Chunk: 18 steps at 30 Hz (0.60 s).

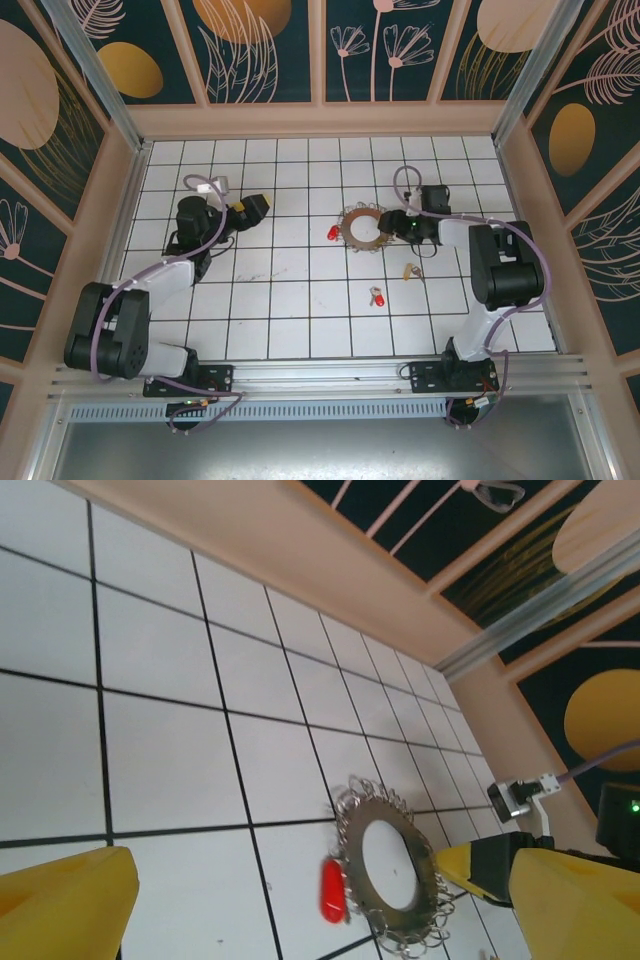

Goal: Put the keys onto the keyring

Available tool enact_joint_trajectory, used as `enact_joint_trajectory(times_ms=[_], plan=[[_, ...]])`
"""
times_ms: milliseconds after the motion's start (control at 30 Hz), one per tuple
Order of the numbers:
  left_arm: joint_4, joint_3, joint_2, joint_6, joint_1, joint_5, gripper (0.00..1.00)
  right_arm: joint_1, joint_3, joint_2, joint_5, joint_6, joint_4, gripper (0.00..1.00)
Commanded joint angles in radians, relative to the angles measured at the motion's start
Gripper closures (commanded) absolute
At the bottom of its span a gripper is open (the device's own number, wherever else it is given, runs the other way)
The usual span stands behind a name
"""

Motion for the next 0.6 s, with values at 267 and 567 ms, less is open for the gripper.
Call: enact_joint_trajectory(times_ms=[267,567], plan=[[-0.214,0.287,0.31,0.077,-0.19,0.042,0.2,0.042,-0.068,-0.107,0.005,0.079,0.043,0.46],[-0.408,0.471,0.485,0.087,-0.263,-0.067,0.24,-0.001,-0.063,-0.053,-0.104,0.169,0.1,0.49]])
